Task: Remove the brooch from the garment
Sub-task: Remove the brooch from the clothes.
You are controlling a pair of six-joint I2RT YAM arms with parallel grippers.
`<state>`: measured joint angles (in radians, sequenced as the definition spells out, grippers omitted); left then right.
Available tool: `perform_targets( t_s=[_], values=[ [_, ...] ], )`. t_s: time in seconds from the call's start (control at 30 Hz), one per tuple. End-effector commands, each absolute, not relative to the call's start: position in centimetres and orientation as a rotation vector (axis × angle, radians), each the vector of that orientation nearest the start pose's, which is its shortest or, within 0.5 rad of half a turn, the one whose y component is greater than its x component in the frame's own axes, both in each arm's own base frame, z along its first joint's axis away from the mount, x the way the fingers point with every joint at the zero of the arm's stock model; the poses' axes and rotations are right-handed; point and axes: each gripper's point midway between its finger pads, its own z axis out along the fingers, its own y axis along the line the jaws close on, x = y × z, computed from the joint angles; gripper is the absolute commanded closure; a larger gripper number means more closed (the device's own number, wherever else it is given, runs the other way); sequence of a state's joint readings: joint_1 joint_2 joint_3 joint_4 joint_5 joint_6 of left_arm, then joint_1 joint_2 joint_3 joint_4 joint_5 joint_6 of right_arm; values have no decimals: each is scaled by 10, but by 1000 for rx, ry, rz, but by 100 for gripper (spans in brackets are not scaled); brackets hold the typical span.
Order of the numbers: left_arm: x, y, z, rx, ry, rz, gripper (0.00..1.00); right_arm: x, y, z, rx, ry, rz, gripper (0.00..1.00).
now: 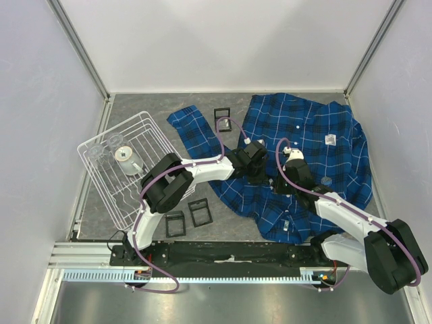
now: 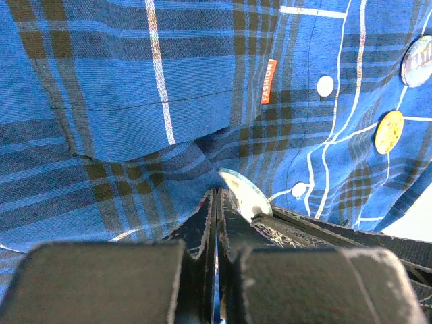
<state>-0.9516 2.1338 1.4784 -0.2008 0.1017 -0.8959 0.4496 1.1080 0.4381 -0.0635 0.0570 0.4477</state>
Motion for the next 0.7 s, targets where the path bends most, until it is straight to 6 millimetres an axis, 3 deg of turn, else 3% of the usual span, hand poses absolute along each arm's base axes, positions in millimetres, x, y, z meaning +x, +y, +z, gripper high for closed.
perform_targets(
  t_s=[0.0,0.67],
  values=[
    [267,-483,51,118,2618,-961,98,260,141,50,-11,2337,403,100],
    [253,-515,72,-16,2698,-1128,98,253,157,46,-89,2356,431,100]
  ],
)
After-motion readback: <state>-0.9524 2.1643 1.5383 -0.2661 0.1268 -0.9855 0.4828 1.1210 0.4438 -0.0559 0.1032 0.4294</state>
